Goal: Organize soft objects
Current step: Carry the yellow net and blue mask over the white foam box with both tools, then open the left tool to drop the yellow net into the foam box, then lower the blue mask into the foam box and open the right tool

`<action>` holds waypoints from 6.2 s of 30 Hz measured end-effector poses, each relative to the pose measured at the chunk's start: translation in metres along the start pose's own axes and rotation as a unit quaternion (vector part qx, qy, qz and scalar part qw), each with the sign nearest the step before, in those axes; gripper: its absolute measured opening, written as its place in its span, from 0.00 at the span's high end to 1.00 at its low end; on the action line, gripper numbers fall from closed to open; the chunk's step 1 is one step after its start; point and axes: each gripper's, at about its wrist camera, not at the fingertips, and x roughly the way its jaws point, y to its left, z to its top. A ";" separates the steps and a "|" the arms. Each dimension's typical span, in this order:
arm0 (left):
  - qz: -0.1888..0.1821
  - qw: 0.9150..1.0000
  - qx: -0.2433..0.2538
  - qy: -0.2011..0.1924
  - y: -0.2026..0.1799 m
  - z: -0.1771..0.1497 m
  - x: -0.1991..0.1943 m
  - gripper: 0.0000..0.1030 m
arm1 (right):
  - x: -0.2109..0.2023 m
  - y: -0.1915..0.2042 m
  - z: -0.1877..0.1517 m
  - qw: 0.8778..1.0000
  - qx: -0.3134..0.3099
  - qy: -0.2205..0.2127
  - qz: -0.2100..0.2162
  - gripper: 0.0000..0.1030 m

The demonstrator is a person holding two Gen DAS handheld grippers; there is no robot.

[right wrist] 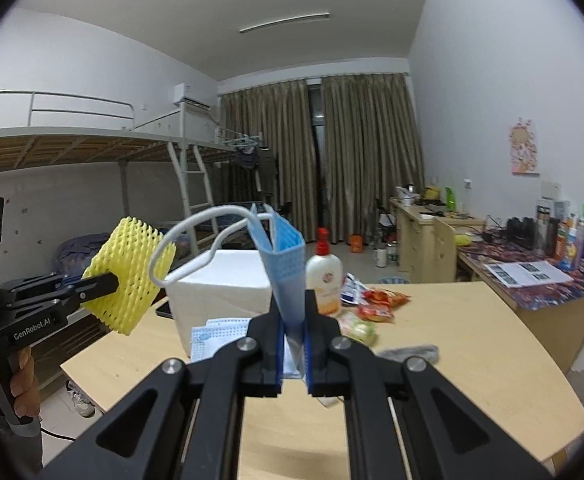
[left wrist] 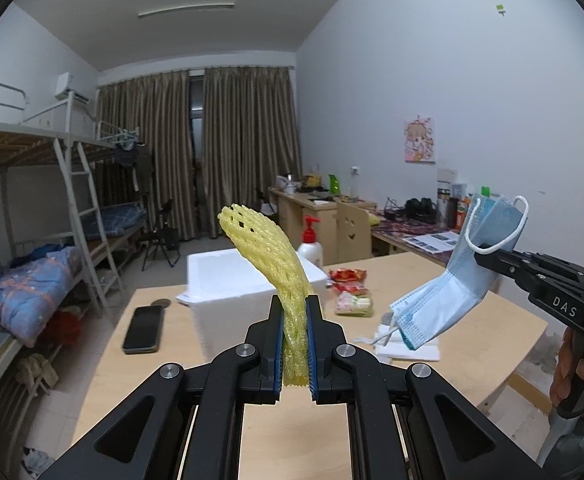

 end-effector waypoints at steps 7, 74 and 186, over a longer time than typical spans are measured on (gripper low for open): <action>0.015 1.000 -0.016 0.000 0.020 0.005 0.002 0.90 | 0.025 0.017 0.010 0.999 -0.014 0.006 0.031 0.90; -0.025 0.995 -0.041 0.083 0.104 0.054 0.197 0.90 | 0.166 0.033 0.065 0.999 -0.023 0.036 0.030 0.90; 0.072 0.991 -0.069 0.094 0.158 0.052 0.215 0.02 | 0.192 0.044 0.037 0.975 -0.021 0.179 0.128 0.10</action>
